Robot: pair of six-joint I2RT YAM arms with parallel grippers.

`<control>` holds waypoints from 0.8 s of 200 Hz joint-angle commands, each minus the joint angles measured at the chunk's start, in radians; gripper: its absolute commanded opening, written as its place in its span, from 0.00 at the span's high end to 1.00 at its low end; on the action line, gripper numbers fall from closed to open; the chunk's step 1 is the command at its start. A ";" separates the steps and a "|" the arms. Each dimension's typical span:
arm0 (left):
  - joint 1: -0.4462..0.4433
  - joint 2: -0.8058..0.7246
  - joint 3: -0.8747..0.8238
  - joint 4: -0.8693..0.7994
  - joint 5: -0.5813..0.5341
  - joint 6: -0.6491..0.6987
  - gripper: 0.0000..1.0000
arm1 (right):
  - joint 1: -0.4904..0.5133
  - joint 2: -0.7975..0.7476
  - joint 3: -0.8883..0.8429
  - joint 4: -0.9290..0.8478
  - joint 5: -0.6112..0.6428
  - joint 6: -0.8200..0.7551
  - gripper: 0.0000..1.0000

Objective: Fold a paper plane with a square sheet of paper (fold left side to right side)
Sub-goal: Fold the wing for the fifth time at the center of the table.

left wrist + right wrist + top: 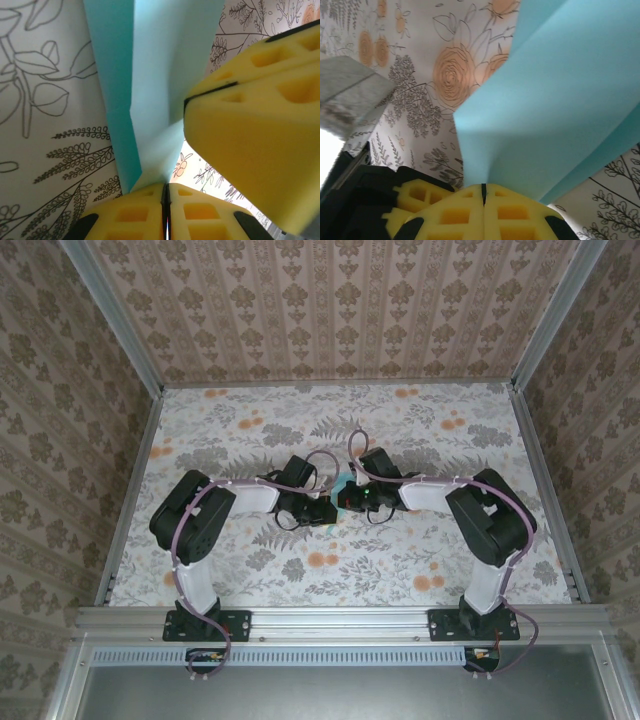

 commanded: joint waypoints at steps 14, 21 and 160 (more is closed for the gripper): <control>-0.020 0.049 -0.031 -0.086 -0.045 0.030 0.89 | 0.002 0.029 0.020 -0.025 0.024 -0.021 1.00; -0.020 0.048 -0.031 -0.087 -0.045 0.030 0.89 | 0.001 0.035 0.019 -0.027 0.027 -0.023 1.00; -0.019 0.054 -0.020 -0.109 -0.049 0.040 0.89 | -0.048 0.078 0.062 -0.105 0.099 -0.084 1.00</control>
